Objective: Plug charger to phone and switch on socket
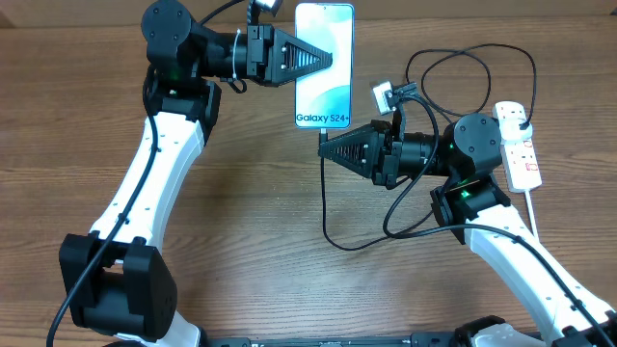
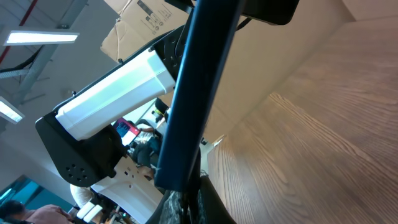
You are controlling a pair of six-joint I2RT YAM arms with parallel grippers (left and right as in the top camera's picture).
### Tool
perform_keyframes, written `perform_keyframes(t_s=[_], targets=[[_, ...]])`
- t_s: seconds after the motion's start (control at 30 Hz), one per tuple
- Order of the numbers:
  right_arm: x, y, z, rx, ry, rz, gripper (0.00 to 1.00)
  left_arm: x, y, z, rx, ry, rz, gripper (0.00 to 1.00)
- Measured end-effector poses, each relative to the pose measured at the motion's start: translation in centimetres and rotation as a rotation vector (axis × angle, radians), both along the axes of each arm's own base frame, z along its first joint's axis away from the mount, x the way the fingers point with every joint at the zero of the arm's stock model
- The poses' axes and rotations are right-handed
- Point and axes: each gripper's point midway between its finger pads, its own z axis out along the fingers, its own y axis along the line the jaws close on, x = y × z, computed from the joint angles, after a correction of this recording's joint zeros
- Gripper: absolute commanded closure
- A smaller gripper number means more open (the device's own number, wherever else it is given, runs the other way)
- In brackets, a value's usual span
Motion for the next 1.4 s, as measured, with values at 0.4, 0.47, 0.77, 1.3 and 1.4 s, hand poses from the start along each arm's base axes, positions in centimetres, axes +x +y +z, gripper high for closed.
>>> perform_keyframes(t_s=[0.4,0.47,0.77,1.3,1.4], targets=[[-0.01,0.0,0.0,0.0,0.005,0.001,0.96,0.0,0.0,0.0,0.0,-0.001,0.0,0.96],[-0.01,0.0,-0.01,0.001,0.012,0.002,0.96,0.0,0.0,0.0,0.0,-0.001,0.0,0.96],[0.01,0.0,0.0,0.002,0.027,0.001,0.96,-0.02,0.0,-0.01,0.0,-0.009,-0.001,0.96],[-0.47,0.04,-0.07,-0.001,0.042,0.03,0.96,-0.08,0.01,-0.03,0.0,-0.013,-0.004,0.96],[-0.49,0.03,0.03,0.001,0.035,0.031,0.96,-0.08,0.01,-0.03,0.0,-0.013,-0.004,0.96]])
